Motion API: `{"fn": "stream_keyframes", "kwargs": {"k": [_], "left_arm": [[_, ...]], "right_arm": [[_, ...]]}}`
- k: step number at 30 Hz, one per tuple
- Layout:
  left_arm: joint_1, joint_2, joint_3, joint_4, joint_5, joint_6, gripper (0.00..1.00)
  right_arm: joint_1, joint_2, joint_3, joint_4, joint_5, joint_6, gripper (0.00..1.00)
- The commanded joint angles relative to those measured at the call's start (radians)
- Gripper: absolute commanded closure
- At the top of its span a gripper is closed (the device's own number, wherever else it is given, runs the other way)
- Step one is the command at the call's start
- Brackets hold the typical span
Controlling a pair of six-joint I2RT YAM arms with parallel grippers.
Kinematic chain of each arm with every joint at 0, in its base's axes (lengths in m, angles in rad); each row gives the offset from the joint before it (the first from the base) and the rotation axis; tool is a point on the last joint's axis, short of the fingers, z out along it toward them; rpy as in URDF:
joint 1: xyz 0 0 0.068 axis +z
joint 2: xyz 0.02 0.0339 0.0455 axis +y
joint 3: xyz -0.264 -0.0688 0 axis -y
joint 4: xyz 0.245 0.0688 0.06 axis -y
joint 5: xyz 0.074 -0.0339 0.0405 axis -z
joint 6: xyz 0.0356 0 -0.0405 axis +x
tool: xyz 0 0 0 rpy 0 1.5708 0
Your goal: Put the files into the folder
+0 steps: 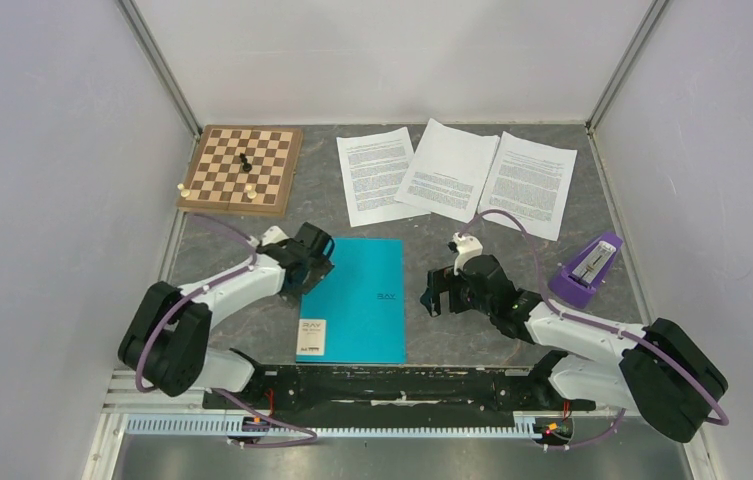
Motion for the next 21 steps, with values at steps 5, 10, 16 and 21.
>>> {"fn": "stream_keyframes", "kwargs": {"k": [5, 10, 16, 21], "left_arm": [[-0.191, 0.083, 0.188, -0.092, -0.048, -0.042, 0.1], [-0.195, -0.001, 0.258, -0.239, -0.063, 0.139, 0.07], [-0.292, -0.236, 0.134, -0.345, -0.015, 0.037, 0.08], [-0.511, -0.286, 0.031, -0.386, -0.026, -0.24, 0.09]], "right_arm": [[-0.001, -0.005, -0.016, 0.014, -0.017, 0.024, 0.01], [-0.001, -0.02, -0.033, 0.012, -0.028, 0.044, 0.02], [0.062, -0.058, -0.052, -0.009, -0.042, 0.068, 0.02], [0.094, -0.059, -0.063, -0.005, -0.038, 0.097, 0.02]]}}
